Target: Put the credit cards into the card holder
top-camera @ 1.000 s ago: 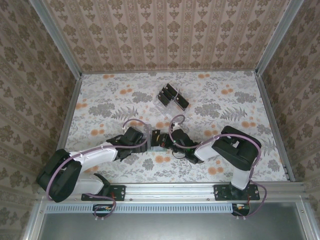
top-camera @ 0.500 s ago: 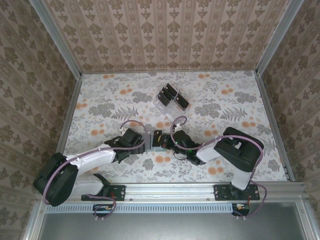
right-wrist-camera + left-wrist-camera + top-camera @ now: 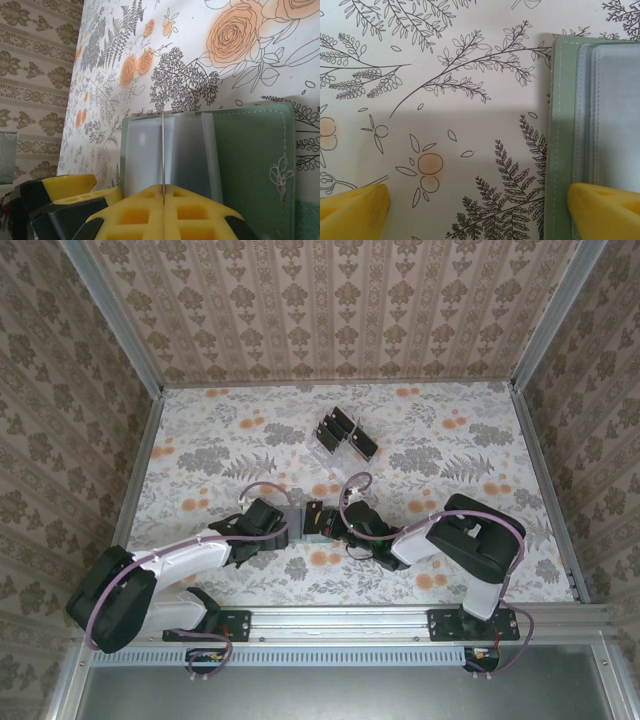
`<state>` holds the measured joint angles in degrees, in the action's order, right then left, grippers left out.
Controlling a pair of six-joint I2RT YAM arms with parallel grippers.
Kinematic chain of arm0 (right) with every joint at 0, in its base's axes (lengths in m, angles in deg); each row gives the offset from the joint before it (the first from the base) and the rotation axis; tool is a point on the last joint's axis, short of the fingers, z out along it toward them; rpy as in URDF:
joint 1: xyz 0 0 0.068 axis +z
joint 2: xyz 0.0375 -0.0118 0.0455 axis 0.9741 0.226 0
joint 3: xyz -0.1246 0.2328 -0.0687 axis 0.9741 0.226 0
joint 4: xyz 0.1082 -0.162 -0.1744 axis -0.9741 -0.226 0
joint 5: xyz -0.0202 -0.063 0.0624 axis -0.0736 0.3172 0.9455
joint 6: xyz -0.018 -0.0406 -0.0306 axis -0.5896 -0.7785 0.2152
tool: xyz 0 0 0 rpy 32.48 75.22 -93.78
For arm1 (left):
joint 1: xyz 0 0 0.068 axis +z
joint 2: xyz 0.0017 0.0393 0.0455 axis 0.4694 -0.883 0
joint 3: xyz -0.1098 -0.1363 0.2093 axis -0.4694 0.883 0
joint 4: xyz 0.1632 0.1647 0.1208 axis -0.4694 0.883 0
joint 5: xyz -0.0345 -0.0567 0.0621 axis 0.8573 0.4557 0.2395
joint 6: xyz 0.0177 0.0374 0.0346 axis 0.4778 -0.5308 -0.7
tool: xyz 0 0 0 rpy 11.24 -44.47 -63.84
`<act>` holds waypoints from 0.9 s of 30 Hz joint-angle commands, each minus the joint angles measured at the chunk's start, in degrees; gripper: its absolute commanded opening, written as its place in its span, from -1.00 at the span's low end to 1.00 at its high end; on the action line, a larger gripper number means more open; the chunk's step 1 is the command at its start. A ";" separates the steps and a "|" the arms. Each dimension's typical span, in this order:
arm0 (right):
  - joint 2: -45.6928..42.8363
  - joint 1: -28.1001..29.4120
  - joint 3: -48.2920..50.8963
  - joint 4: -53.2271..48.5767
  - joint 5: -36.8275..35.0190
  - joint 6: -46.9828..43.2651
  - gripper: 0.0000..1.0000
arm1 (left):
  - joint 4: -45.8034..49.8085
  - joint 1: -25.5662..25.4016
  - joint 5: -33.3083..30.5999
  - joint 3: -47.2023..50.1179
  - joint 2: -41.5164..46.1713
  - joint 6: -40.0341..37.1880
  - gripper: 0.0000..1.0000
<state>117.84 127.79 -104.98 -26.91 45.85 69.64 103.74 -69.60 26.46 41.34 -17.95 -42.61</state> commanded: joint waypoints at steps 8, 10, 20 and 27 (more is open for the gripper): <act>2.70 0.46 -2.31 2.49 -0.17 0.62 -1.00 | 1.08 -0.24 -0.92 0.91 0.16 1.01 0.99; 2.71 0.42 -2.29 2.54 -0.11 0.75 -1.00 | 1.03 -0.23 -0.92 0.91 0.17 1.00 0.99; 0.69 0.46 -1.36 2.28 -0.54 0.53 -1.00 | 2.22 -0.25 -0.80 -0.10 1.47 0.58 1.00; -2.47 0.47 -0.64 -0.50 -1.86 -1.01 -1.00 | 3.37 0.31 -0.46 -3.79 4.35 -1.57 1.00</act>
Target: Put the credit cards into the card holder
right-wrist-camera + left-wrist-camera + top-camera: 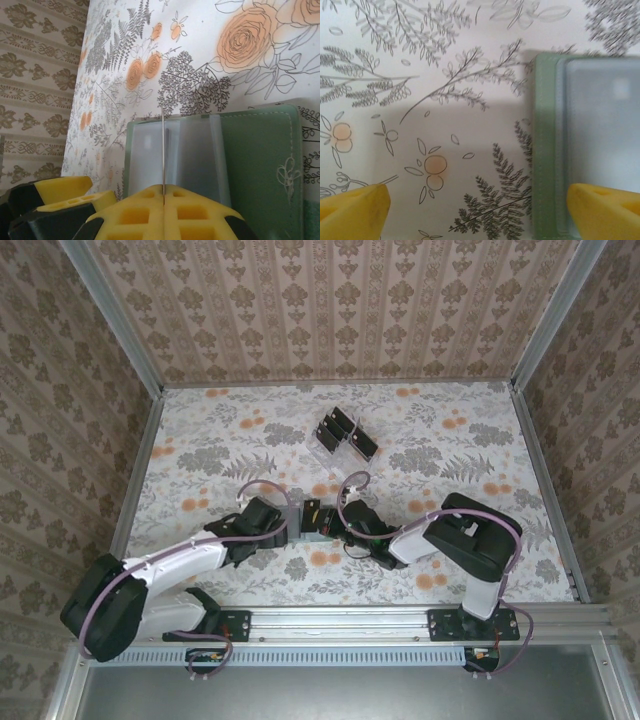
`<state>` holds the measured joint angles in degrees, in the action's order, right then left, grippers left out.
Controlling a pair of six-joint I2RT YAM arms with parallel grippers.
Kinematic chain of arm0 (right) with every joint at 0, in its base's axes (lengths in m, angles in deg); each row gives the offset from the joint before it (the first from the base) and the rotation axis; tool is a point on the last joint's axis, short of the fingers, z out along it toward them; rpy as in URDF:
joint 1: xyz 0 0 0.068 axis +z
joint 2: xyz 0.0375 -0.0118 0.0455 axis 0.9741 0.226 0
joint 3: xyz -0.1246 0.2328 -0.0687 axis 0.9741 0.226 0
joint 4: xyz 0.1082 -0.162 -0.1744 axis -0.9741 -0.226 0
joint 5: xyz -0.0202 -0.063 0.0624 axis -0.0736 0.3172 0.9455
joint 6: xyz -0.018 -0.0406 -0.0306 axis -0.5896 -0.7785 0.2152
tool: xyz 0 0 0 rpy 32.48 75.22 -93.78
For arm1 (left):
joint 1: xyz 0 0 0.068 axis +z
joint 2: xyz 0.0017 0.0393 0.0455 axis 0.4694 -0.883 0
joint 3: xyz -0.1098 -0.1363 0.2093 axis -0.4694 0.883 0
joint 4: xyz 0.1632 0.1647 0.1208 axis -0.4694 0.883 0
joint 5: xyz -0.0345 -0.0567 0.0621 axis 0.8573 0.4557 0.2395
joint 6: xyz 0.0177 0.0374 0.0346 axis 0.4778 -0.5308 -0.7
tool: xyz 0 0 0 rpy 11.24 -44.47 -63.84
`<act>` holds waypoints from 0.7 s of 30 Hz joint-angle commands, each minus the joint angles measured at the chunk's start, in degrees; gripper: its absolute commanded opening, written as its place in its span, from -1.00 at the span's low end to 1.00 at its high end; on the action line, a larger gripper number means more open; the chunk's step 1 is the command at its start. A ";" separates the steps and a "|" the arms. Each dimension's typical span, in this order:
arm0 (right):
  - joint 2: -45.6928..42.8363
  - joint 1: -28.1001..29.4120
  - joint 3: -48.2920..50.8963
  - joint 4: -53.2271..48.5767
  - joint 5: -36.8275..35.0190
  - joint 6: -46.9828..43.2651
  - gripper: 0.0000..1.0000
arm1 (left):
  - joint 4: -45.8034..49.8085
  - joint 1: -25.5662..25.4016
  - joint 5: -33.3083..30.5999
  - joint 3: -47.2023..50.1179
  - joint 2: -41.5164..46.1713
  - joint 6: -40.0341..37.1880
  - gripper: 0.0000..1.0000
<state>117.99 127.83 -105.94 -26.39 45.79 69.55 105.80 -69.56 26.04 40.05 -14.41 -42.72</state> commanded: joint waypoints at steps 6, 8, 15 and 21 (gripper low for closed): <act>-2.34 0.40 -0.04 -1.42 -1.68 -1.37 -1.00 | -0.90 1.46 0.60 -4.70 -3.77 -3.47 0.99; -1.91 0.36 -0.10 -1.24 -1.65 -1.31 -1.00 | -1.81 1.76 0.63 -5.07 -5.31 -3.88 0.99; -0.98 0.34 0.23 -0.45 -1.76 -1.29 -1.00 | -4.11 3.14 0.58 -4.44 -8.31 -4.60 1.00; -0.07 0.11 -0.11 -0.07 -1.58 -1.10 -1.00 | -5.20 3.40 0.60 -3.05 -9.79 -3.81 1.00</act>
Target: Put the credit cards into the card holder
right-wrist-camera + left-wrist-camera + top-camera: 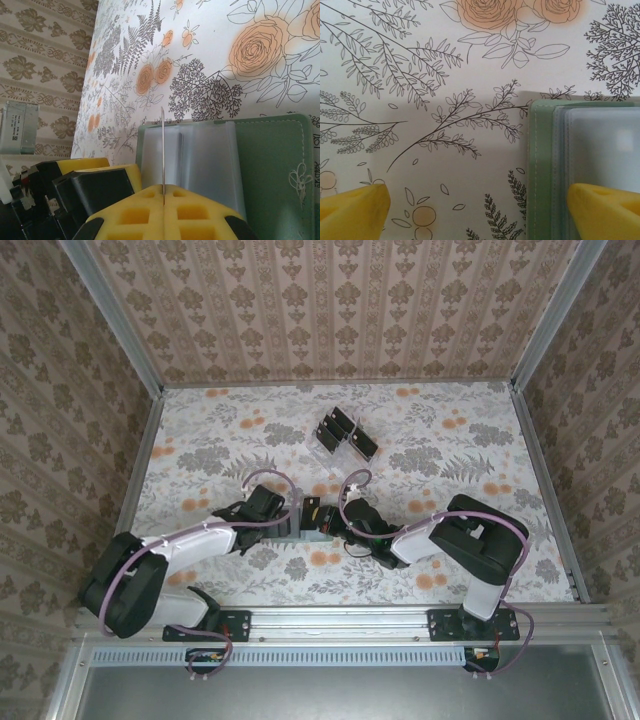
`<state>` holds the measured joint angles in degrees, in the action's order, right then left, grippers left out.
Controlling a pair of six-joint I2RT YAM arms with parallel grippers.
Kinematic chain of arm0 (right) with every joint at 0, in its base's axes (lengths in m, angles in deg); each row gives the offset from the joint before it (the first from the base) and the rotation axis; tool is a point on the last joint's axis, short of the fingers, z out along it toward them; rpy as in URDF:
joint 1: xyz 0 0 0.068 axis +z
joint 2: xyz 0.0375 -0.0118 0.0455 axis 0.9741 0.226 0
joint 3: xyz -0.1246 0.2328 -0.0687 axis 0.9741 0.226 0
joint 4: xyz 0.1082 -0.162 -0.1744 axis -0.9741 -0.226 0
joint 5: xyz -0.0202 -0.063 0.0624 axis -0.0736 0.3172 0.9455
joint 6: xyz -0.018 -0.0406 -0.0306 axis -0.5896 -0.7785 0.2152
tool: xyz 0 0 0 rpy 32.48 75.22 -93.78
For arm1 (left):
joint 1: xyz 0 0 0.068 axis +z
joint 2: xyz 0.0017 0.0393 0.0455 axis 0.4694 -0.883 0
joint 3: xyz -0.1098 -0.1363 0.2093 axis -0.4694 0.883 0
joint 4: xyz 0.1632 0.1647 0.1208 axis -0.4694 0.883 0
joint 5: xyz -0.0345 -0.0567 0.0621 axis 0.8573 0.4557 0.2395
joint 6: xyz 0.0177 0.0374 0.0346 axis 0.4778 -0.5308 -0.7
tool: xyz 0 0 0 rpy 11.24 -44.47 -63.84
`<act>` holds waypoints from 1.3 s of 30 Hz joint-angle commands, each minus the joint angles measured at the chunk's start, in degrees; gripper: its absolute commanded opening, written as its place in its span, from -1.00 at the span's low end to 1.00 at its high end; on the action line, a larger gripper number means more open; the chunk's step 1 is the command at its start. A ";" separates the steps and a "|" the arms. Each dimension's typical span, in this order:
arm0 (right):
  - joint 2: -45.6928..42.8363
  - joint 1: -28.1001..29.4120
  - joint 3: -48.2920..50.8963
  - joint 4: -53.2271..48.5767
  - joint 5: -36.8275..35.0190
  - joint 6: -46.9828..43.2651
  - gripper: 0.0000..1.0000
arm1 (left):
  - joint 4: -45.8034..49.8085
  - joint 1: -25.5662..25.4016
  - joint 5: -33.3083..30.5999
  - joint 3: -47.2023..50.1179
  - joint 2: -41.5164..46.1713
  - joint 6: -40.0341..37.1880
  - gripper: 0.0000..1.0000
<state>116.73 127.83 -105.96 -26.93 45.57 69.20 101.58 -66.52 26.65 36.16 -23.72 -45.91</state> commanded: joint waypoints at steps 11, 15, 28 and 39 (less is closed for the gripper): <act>3.21 0.00 -0.71 3.12 -1.10 -0.59 -1.00 | -0.99 0.29 -0.51 3.53 0.07 2.29 1.00; 3.37 -0.05 -0.80 3.68 -1.22 -0.51 -1.00 | 0.04 0.33 -1.25 4.03 0.87 2.94 0.99; 4.82 -0.02 -1.50 5.17 -0.75 0.29 -1.00 | 0.96 0.30 -1.51 4.87 1.98 4.40 1.00; 5.52 -0.05 -1.33 6.94 -0.16 1.20 -1.00 | 1.21 0.26 -1.52 4.93 1.98 4.62 1.00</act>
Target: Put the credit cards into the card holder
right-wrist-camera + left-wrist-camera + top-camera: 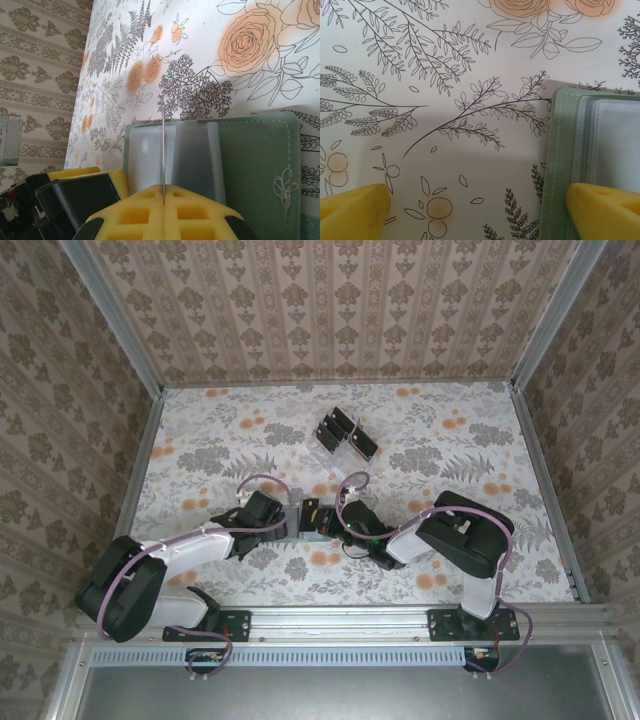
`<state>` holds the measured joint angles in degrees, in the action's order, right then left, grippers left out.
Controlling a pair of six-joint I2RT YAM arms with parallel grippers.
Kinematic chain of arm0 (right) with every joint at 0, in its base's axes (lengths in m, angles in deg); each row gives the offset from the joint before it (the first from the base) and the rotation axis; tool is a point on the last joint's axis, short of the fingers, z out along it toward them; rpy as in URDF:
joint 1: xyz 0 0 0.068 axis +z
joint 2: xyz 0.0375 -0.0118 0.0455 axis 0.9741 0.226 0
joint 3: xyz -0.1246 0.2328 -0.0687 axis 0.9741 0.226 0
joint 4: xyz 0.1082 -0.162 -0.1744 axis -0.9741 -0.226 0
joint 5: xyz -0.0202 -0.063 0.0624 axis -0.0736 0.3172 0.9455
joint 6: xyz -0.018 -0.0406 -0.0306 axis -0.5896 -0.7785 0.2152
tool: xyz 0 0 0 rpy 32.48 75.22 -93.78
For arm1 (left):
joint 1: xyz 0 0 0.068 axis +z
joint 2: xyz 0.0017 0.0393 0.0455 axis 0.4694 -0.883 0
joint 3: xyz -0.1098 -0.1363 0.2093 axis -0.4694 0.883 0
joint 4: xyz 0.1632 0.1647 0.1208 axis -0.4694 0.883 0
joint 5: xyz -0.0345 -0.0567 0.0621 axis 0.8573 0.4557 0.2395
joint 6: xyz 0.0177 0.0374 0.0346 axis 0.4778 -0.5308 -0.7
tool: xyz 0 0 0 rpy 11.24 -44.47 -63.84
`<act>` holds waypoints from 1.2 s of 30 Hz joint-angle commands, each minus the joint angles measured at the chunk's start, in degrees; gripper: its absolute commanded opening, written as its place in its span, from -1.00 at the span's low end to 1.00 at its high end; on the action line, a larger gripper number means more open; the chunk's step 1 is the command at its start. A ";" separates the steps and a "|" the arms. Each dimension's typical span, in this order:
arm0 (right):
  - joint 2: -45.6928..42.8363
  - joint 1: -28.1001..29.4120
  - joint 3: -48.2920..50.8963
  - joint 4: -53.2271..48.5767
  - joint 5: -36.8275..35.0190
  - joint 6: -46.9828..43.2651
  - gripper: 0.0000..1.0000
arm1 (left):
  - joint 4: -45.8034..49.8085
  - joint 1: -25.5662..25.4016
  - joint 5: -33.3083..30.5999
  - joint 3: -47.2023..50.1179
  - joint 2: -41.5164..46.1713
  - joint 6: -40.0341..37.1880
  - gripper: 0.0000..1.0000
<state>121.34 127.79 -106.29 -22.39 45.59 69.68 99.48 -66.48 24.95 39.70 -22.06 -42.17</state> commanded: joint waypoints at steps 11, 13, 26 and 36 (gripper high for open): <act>-2.15 0.02 0.16 2.22 -1.42 0.02 -1.00 | 3.49 0.17 0.06 1.32 0.32 1.14 1.00; -2.02 0.03 0.05 2.36 -1.30 0.18 -1.00 | 3.49 0.23 0.10 1.32 0.32 1.11 0.99; 1.77 0.09 -1.18 4.54 0.40 1.65 -1.00 | 3.58 0.21 0.10 1.32 0.41 1.11 1.00; 2.53 0.19 -0.32 5.97 1.36 2.65 -1.00 | 3.64 0.08 0.11 1.32 0.49 1.12 1.00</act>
<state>122.93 127.79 -106.33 -19.13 46.07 71.39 99.68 -66.48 24.95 39.70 -22.06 -41.32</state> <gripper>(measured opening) 0.043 0.997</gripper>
